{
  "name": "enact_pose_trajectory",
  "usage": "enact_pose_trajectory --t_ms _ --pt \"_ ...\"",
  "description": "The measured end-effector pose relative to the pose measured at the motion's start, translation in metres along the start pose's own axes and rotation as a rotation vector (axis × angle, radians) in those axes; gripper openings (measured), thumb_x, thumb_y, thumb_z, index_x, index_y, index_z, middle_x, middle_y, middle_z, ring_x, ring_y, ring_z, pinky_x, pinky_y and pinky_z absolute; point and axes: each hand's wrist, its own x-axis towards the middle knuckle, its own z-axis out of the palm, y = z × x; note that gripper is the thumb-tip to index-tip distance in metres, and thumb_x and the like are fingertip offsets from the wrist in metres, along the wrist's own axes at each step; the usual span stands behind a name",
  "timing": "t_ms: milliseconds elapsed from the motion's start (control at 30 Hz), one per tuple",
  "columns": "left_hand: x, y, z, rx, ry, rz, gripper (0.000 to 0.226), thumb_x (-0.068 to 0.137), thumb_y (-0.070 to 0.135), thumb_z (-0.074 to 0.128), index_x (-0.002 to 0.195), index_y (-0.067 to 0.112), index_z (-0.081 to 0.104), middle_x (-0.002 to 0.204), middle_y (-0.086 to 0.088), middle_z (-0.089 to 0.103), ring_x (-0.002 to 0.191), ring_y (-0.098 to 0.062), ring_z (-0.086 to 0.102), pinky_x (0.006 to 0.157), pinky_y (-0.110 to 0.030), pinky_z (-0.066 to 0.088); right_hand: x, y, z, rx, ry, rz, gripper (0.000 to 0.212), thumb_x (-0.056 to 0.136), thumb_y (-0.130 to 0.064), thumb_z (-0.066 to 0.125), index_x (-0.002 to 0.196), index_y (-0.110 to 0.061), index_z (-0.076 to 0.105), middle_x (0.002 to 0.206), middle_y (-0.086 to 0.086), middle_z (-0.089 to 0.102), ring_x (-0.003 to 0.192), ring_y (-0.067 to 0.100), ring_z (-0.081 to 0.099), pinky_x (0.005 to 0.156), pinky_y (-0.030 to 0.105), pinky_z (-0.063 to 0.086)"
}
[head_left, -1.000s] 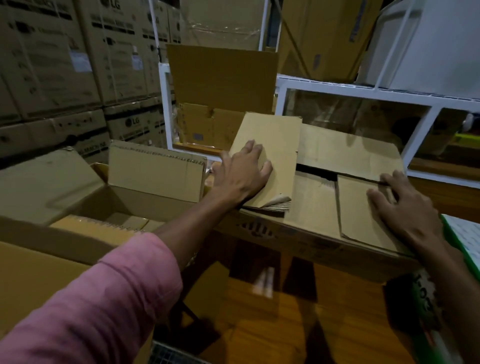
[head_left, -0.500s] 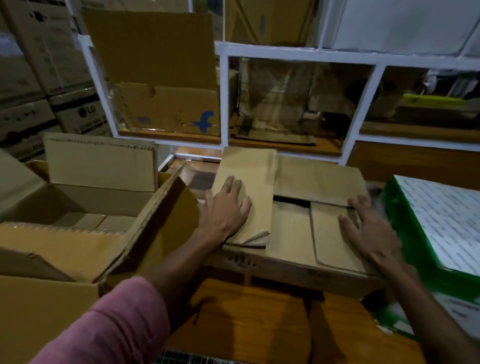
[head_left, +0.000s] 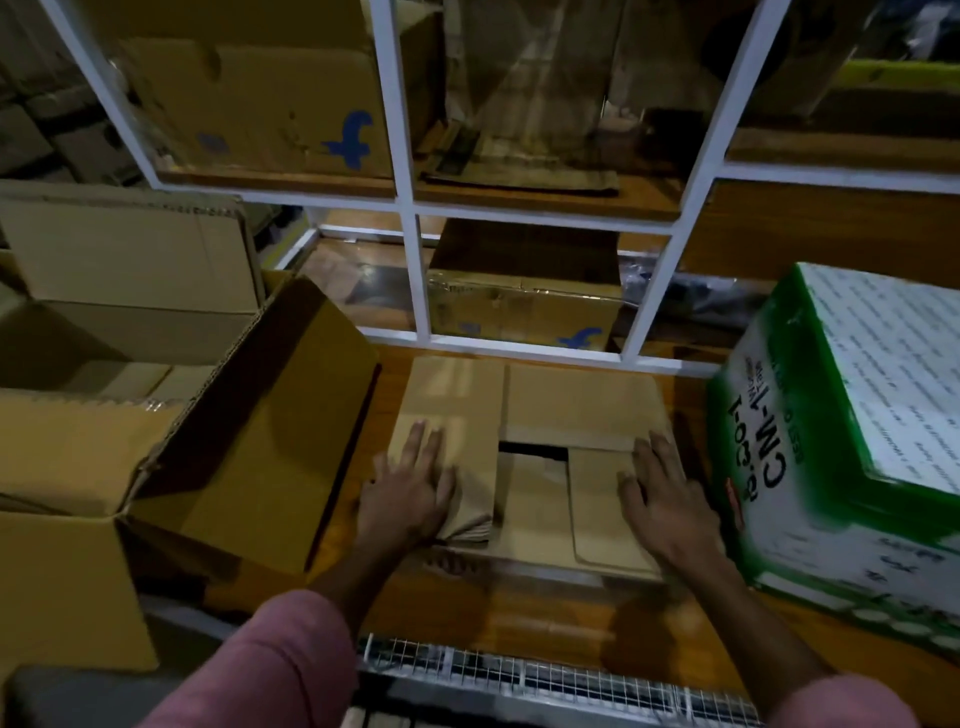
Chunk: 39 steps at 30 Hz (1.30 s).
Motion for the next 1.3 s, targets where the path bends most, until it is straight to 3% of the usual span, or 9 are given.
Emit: enact_pose_trajectory --t_ms 267,400,500,600,767,933,1133,1233,1300 --pt "-0.012 0.013 -0.011 0.014 -0.011 -0.054 0.066 0.102 0.063 0.013 0.161 0.04 -0.006 0.169 0.016 -0.015 0.147 -0.042 0.018 0.114 -0.06 0.027 -0.005 -0.005 -0.001 -0.001 0.026 0.014 0.066 0.096 -0.071 0.01 0.156 -0.043 0.013 0.169 -0.017 0.002 0.147 0.037 0.031 0.112 0.06 0.034" --pt "-0.011 0.015 -0.014 0.004 -0.072 -0.071 0.066 0.103 0.063 0.014 0.162 0.04 -0.005 0.169 0.014 -0.015 0.154 -0.042 0.001 0.119 -0.064 0.012 -0.013 -0.014 -0.01 -0.099 0.016 0.029 0.065 0.099 -0.061 0.016 0.157 -0.033 0.023 0.17 -0.008 0.009 0.15 0.041 0.014 0.117 0.065 0.023" --pt "-0.007 0.024 -0.029 0.093 -0.067 -0.061 0.072 0.102 0.063 0.017 0.164 0.028 0.003 0.172 0.004 -0.009 0.155 -0.039 -0.009 0.12 -0.066 0.003 -0.021 -0.03 -0.018 -0.173 0.066 0.002 0.062 0.097 -0.054 0.018 0.149 -0.025 0.037 0.165 0.002 0.017 0.151 0.042 0.003 0.118 0.071 0.012" --pt "-0.005 0.047 -0.072 0.146 0.007 0.029 0.078 0.102 0.062 0.029 0.162 0.018 0.01 0.172 -0.003 -0.004 0.156 -0.037 -0.007 0.12 -0.063 0.007 -0.012 -0.08 -0.04 -0.11 0.122 -0.115 0.059 0.099 -0.052 0.024 0.143 -0.02 0.048 0.161 0.012 0.03 0.153 0.037 0.014 0.122 0.066 0.01" --pt "-0.016 0.083 -0.173 0.197 0.311 0.289 0.067 0.1 0.043 0.047 0.158 0.018 0.025 0.171 -0.005 0.007 0.155 -0.037 0.005 0.118 -0.061 0.022 0.007 -0.216 -0.102 0.187 0.419 -0.492 0.054 0.094 -0.037 0.048 0.138 -0.008 0.06 0.146 0.014 0.056 0.141 0.038 0.041 0.114 0.056 0.035" --pt "-0.028 0.045 -0.272 0.215 0.514 0.277 0.075 0.089 0.027 0.064 0.154 0.01 0.031 0.168 -0.01 0.017 0.153 -0.038 0.013 0.117 -0.061 0.027 0.009 -0.341 -0.156 0.327 0.529 -0.758 0.043 0.095 -0.021 0.053 0.136 -0.01 0.06 0.133 0.01 0.064 0.123 0.032 0.053 0.101 0.047 0.045" --pt "-0.026 -0.074 -0.328 0.279 0.428 0.187 0.078 0.087 0.039 0.061 0.153 0.008 0.033 0.165 -0.015 0.023 0.15 -0.04 0.019 0.115 -0.062 0.031 0.009 -0.471 -0.139 0.185 0.287 -0.833 0.053 0.088 -0.028 0.051 0.14 -0.016 0.053 0.133 0.01 0.063 0.119 0.034 0.057 0.097 0.051 0.05" --pt "-0.027 -0.149 -0.341 0.288 0.261 0.086 0.074 0.092 0.043 0.058 0.155 0.013 0.032 0.161 -0.012 0.029 0.147 -0.036 0.025 0.113 -0.058 0.034 -0.001 -0.539 -0.116 0.052 0.068 -0.863 0.053 0.085 -0.031 0.05 0.136 -0.016 0.053 0.123 0.01 0.066 0.108 0.033 0.061 0.086 0.044 0.052" --pt "-0.026 -0.196 -0.344 0.331 0.079 0.036 0.068 0.094 0.048 0.057 0.153 0.018 0.04 0.157 -0.009 0.039 0.143 -0.034 0.034 0.114 -0.054 0.032 -0.007 -0.581 -0.094 -0.098 -0.106 -0.869 0.041 0.093 -0.023 0.055 0.133 -0.014 0.056 0.115 0.008 0.066 0.101 0.03 0.061 0.075 0.033 0.043"
